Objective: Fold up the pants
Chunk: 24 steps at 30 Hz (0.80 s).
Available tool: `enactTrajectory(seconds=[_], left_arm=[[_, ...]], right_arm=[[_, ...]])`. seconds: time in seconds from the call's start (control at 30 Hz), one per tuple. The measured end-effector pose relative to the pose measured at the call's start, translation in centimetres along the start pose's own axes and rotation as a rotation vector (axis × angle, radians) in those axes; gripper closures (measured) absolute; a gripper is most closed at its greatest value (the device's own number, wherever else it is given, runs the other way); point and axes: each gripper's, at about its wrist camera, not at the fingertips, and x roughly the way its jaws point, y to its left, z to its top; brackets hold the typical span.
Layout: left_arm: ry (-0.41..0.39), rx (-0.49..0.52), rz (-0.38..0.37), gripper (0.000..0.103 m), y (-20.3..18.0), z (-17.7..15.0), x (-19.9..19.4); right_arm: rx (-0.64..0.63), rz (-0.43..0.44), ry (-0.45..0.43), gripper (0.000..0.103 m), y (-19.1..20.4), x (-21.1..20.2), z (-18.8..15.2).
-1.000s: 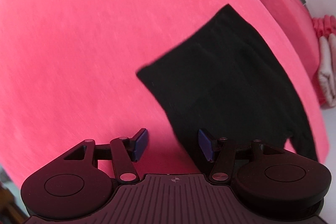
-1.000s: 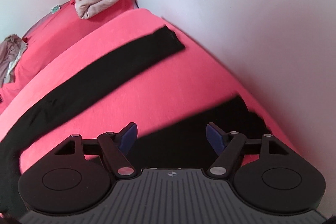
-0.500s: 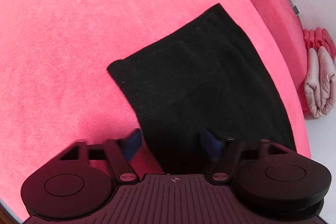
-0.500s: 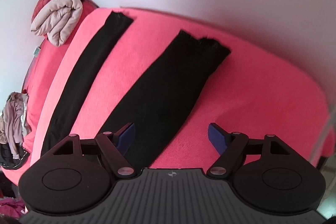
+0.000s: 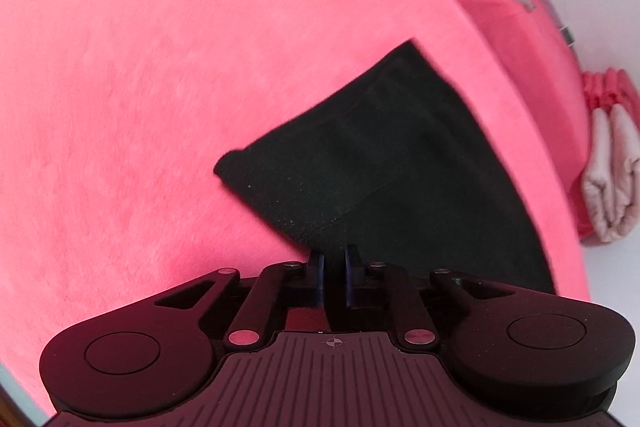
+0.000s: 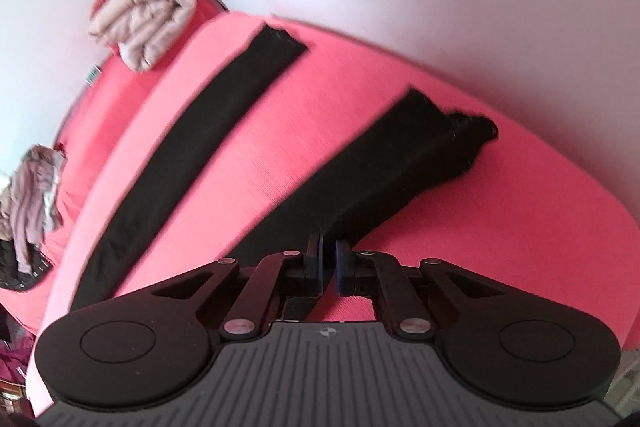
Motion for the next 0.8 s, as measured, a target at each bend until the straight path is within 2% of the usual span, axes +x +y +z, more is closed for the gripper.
enactTrajectory(seconds=[0.13,0.3,0.5,0.6,0.8], left_arm=[[-0.04,0.022,-0.033,0.03,-1.7,1.4,-1.9],[-0.061,0.084,-0.068,0.03,-5.2,3.4,-2.1],[-0.028,0.15,-0.053,0.03,-9.6,7.2,1.3],[0.008,0.145,-0.03,0.03,-11.2,9.3,4.1],[0.041,0.195,0.05,0.03,-14.6,11.6,9.0]], right_arm=[[0.012,0.074,-0.047,0.095,1.6,-1.0,2.3],[-0.008,0.123,-0.067,0.095,4.3,0.1,5.5],[-0.02,0.14,-0.028,0.095,7.0,4.3,9.5],[0.014,0.131,0.006,0.095,7.8,6.9,11.2],[0.05,0.111,0.039,0.095,9.4,12.3,13.5]])
